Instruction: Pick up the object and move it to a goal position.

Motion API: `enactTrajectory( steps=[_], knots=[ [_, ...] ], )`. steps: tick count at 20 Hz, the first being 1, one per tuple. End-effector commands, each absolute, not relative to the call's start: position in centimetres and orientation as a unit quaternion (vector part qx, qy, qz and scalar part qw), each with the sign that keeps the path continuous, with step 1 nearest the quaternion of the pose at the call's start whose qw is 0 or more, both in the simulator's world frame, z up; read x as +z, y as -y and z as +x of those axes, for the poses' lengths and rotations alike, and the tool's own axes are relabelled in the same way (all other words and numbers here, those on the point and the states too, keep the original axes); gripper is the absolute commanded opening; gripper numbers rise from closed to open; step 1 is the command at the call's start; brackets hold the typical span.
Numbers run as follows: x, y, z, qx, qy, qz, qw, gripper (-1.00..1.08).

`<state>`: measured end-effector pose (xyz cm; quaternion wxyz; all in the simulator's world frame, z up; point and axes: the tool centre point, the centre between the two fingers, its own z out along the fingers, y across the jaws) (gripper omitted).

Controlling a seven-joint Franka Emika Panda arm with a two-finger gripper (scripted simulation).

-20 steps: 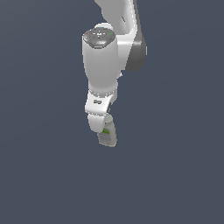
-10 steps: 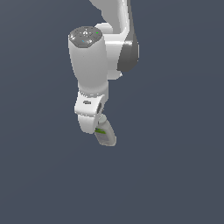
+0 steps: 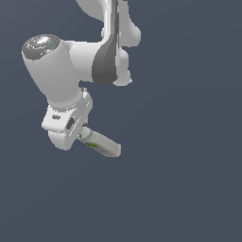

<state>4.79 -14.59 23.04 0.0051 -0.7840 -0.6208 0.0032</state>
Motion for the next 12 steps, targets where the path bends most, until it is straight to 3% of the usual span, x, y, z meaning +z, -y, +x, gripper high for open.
enactTrajectory(
  steps=[1, 12],
  knots=[
    [23.8, 17.2, 5.4, 0.000, 0.619, -0.785, -0.001, -1.00],
    [23.9, 21.7, 6.5, 0.000, 0.620, -0.785, 0.000, -1.00]
  ],
)
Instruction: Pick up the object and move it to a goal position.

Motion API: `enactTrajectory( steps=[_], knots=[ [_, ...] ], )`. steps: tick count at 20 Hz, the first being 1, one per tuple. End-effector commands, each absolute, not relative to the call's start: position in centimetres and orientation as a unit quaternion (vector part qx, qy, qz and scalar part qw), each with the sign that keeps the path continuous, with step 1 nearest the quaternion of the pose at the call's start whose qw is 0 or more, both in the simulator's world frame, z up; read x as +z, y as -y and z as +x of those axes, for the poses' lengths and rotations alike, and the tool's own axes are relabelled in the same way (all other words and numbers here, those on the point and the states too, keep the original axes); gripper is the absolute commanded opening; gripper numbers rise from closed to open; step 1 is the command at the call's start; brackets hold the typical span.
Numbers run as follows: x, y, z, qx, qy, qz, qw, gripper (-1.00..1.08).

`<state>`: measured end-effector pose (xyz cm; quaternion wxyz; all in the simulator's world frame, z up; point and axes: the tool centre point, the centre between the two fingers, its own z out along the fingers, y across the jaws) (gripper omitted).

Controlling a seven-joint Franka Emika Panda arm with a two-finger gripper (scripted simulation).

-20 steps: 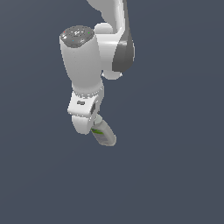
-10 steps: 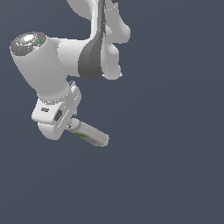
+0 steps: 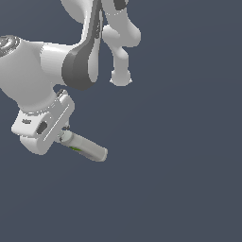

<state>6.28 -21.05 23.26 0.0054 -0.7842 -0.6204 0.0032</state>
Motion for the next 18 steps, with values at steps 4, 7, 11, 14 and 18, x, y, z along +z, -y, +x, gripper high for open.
enactTrajectory(
  steps=[4, 7, 11, 14, 18],
  knots=[
    [23.2, 21.5, 6.4, 0.003, 0.620, -0.784, 0.006, -1.00],
    [23.2, 21.7, 6.4, 0.003, 0.620, -0.784, 0.006, -1.00],
    [23.3, 22.7, 6.6, 0.003, 0.620, -0.784, 0.006, -1.00],
    [23.4, 23.9, 6.8, 0.003, 0.620, -0.784, 0.006, -1.00],
    [23.5, 25.7, 7.1, 0.003, 0.620, -0.784, 0.006, -1.00]
  ],
)
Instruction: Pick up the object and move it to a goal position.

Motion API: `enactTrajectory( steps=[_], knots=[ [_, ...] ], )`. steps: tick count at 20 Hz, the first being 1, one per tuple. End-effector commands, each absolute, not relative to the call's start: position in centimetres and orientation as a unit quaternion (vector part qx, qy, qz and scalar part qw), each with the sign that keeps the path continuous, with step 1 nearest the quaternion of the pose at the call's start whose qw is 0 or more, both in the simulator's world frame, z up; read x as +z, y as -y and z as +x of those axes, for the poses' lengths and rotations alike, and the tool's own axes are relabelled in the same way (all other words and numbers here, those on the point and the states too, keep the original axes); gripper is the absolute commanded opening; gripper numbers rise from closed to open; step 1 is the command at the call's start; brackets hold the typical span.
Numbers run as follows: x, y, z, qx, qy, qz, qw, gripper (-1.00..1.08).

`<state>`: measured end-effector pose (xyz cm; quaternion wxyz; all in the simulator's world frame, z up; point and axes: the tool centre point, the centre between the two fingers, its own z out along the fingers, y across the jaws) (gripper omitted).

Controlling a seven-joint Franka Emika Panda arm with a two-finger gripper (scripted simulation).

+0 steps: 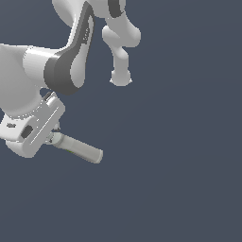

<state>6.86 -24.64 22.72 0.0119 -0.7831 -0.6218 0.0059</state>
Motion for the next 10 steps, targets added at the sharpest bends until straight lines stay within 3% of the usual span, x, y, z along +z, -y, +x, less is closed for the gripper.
enactTrajectory(
  steps=[1, 10],
  knots=[
    [23.5, 26.0, 7.2, 0.003, 0.620, -0.784, 0.006, -1.00],
    [23.6, 27.3, 7.5, 0.003, 0.620, -0.784, 0.006, -1.00]
  ],
)
